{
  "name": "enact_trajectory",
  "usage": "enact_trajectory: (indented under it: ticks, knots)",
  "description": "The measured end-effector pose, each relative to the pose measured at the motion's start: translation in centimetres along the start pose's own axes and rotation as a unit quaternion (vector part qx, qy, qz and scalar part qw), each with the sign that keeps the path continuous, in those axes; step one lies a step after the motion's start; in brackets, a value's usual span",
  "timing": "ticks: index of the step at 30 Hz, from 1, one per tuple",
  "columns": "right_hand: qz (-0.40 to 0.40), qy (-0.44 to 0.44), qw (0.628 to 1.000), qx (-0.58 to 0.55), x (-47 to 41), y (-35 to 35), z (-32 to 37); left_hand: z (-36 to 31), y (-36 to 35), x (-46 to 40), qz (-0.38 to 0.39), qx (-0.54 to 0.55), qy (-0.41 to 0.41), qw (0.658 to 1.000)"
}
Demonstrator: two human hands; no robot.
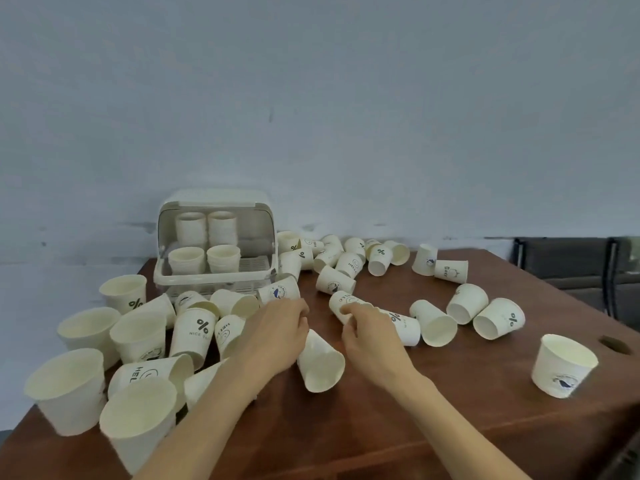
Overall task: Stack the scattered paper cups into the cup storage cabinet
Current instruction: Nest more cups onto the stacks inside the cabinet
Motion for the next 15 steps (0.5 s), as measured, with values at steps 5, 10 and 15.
enact_trajectory:
  ticks: [5,10,15]
  knots:
    - [0.040,-0.032,0.989,0.139,-1.0,0.8,-2.8,-2.8,-2.1,-2.3,0.046,-0.032,-0.066,0.996]
    - [0.088,0.005,0.932,0.351,-2.3,0.4,-3.6,-5.8,-4.9,-5.3,0.126,-0.099,-0.130,0.979]
    - [0.116,0.016,0.910,0.398,-3.4,-0.4,-4.5,-7.5,-7.5,-7.0,0.167,-0.192,-0.147,0.956]
Point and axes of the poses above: each hand's wrist, its own x-axis away from the middle knuckle, its own y-axis out of the back of the hand, z = x × y, the point moved 4 cm from there along -x, towards the middle knuckle
